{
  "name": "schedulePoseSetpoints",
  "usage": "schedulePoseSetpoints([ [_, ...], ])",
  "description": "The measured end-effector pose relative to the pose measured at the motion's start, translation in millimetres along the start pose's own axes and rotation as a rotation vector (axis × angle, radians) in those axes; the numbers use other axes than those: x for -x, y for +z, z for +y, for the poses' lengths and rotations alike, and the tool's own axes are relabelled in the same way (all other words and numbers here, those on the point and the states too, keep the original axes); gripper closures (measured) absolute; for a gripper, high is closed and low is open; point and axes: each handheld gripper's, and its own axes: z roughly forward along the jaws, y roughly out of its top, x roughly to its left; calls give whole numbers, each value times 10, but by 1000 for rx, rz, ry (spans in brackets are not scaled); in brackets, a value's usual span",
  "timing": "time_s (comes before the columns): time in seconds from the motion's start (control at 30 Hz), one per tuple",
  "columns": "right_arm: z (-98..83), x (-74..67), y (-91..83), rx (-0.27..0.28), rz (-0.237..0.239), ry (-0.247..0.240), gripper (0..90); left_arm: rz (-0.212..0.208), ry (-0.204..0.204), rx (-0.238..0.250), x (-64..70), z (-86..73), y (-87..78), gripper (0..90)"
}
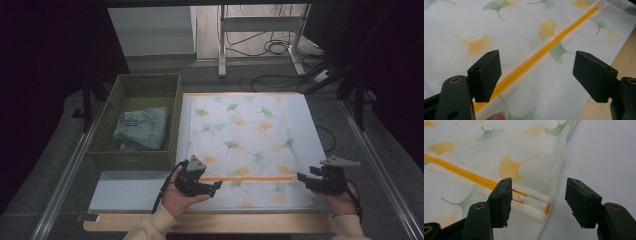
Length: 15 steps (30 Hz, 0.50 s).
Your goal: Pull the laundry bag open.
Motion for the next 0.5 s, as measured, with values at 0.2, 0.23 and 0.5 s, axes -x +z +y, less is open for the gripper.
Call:
schedulePoseSetpoints([
  [0.2, 7, 11, 6, 7, 26, 21, 377, -1, 29, -21, 192, 150, 224, 234],
  [0.23, 9, 21, 4, 14, 28, 24, 377, 0, 36, -23, 206, 172, 257, 235],
  [0.5, -1, 52, -4, 13, -6, 33, 369, -32, 28, -30, 259, 305, 413, 240],
])
